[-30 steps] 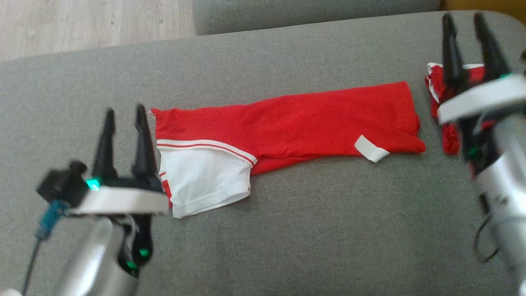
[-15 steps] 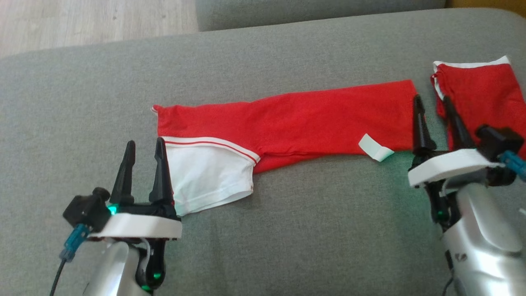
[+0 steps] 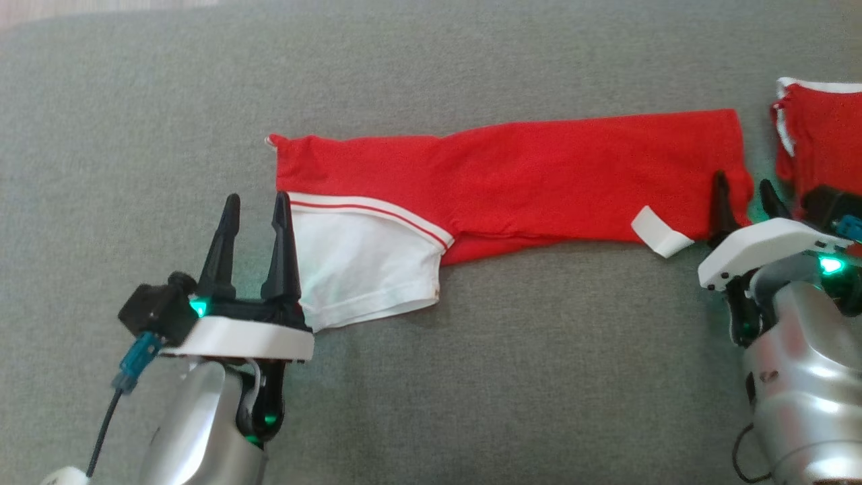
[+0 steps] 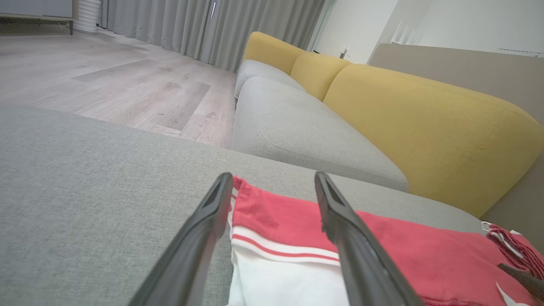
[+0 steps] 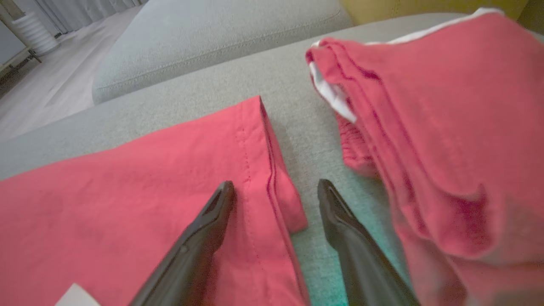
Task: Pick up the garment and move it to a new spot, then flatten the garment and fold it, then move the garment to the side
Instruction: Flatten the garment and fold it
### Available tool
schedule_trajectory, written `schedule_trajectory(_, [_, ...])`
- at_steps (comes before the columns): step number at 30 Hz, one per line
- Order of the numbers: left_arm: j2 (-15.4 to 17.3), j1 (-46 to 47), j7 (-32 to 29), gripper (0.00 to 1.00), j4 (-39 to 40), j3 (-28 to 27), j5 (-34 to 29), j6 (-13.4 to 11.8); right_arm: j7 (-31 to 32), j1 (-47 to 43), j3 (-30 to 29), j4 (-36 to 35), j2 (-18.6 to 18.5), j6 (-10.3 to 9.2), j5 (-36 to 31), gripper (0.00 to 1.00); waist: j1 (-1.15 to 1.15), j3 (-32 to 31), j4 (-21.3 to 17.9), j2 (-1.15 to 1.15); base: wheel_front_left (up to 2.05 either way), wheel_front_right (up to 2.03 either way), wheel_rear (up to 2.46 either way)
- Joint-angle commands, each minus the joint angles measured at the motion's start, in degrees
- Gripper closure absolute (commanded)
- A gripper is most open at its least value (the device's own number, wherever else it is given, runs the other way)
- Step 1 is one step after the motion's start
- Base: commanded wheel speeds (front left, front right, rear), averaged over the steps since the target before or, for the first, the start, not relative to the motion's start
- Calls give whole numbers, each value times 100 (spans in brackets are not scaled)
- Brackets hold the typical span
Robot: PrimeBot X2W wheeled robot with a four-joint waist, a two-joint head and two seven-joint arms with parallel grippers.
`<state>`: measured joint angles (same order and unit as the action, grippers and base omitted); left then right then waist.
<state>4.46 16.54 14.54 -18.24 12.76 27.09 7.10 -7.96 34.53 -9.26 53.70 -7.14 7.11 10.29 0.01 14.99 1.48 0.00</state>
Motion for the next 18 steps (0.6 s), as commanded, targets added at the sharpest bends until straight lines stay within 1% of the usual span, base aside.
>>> schedule_trajectory(1, [36,241,45,0,148,-182,-70,25,-5,245,34,42,71,37,-106,0,-1,100,88,0,0,0,0])
schedule_trajectory(4, [41,312,46,0,134,-216,-82,32,81,426,-1,491,136,37,-166,0,-1,164,124,0,0,0,0])
schedule_trajectory(5, [43,325,46,0,132,-227,-84,33,96,463,21,579,151,37,-169,21,-1,171,122,0,0,0,0])
schedule_trajectory(6, [45,334,46,0,128,-238,-88,34,88,498,45,647,163,37,-167,100,-1,174,115,0,0,0,0])
schedule_trajectory(9, [53,339,46,0,130,-289,-106,36,-38,575,126,765,167,37,-143,100,-1,156,57,0,0,0,0])
schedule_trajectory(12, [60,317,46,0,128,-320,-124,37,-240,642,181,772,70,37,-82,100,-1,103,-29,0,0,0,0])
schedule_trajectory(18, [51,250,46,0,128,-305,-84,37,-431,722,162,615,-339,37,254,100,-1,-55,-190,0,0,0,0])
